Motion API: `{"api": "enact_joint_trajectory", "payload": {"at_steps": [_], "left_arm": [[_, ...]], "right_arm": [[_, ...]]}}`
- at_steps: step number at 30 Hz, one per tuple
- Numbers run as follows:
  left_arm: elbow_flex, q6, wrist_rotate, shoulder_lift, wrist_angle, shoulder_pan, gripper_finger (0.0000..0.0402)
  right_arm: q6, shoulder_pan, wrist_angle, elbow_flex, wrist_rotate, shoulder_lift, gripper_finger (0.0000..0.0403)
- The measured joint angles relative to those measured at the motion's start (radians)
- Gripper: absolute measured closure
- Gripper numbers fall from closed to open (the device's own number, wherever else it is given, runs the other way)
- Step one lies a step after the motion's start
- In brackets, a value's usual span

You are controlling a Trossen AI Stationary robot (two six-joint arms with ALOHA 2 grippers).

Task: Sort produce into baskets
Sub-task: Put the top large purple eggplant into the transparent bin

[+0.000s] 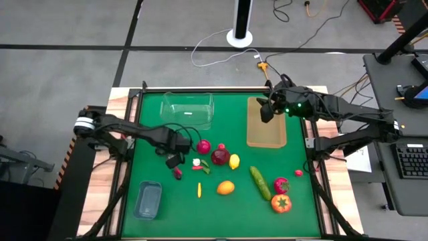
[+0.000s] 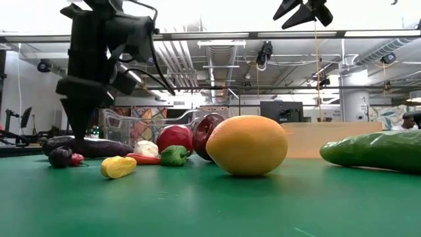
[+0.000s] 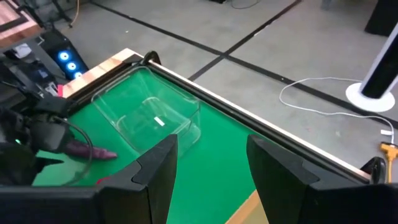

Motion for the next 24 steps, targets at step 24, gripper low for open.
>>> {"api": "enact_joint_trajectory", "payload": {"at_steps": [24], "left_arm": [[-0.074, 0.109, -0.033, 0.07, 0.119, 0.001, 0.0137]], "right_arm": [[-0.005, 0.0, -0.001, 0.004, 0.0, 0.001, 0.0218]]}}
